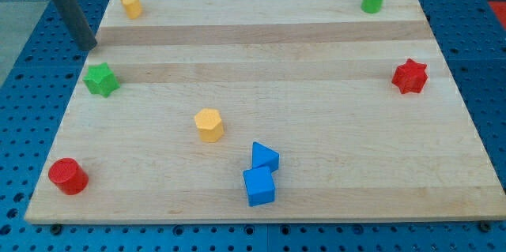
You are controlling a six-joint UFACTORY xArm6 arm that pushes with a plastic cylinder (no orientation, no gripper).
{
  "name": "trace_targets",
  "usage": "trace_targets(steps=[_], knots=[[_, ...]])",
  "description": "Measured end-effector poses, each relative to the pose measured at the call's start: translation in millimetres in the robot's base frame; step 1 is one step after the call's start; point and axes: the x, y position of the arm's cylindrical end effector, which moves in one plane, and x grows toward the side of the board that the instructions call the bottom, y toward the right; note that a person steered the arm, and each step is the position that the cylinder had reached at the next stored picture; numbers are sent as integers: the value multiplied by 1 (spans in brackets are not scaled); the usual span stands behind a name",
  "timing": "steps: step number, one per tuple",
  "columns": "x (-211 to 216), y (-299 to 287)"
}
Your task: Place the green star above the hexagon
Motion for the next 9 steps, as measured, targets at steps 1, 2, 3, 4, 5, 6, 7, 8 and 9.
trace_targets(steps=[1, 2, 3, 4, 5, 6, 7, 8, 9], knots=[[0, 0], [23, 0], [61, 3], [68, 5], [68, 25], [91, 40], [120, 40], [137, 42], [112, 45]])
